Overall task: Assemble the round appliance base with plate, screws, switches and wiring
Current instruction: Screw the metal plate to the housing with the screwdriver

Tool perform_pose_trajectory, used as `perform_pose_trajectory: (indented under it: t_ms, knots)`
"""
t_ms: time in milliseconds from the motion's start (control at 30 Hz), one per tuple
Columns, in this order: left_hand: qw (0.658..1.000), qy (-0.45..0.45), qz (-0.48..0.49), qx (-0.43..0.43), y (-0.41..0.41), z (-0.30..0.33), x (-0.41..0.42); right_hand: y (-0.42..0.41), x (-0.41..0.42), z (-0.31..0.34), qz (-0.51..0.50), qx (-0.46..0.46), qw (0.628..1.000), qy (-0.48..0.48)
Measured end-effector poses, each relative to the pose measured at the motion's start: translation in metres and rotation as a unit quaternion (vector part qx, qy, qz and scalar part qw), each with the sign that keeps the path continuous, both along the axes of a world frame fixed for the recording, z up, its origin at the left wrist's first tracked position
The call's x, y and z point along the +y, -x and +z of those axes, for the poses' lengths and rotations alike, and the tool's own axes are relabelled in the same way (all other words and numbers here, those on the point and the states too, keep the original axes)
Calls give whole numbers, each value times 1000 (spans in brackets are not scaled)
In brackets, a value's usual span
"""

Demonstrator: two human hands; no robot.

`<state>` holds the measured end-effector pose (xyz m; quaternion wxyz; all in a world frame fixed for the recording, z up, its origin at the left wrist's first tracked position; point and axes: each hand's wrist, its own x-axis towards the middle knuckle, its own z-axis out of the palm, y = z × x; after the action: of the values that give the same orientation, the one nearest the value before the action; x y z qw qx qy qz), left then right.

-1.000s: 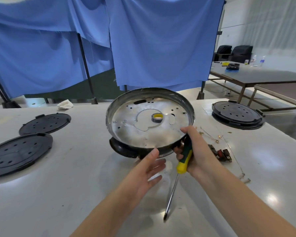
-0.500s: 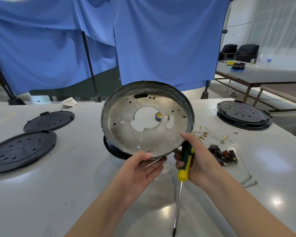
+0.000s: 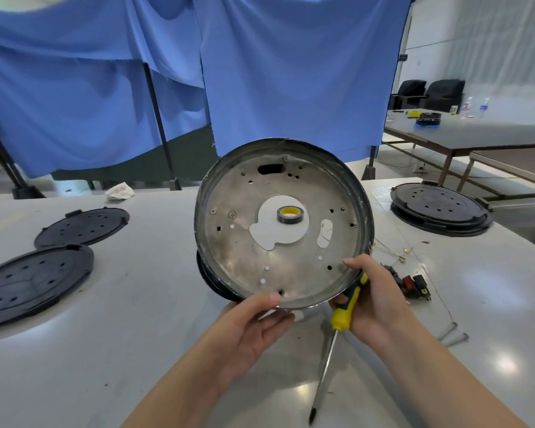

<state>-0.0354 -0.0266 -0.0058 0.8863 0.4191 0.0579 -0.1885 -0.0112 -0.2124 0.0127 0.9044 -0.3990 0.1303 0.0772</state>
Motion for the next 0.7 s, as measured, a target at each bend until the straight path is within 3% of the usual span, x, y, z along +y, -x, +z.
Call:
perform_pose_trajectory:
  t_ms: [333,700]
  knots:
    - [999,14,-48,4,-1,2,-4,6,0,-1,-40,16,998,-40]
    - [999,-4,-46,7,-5,-5,1,5,-2,2,2,-16,1000,25]
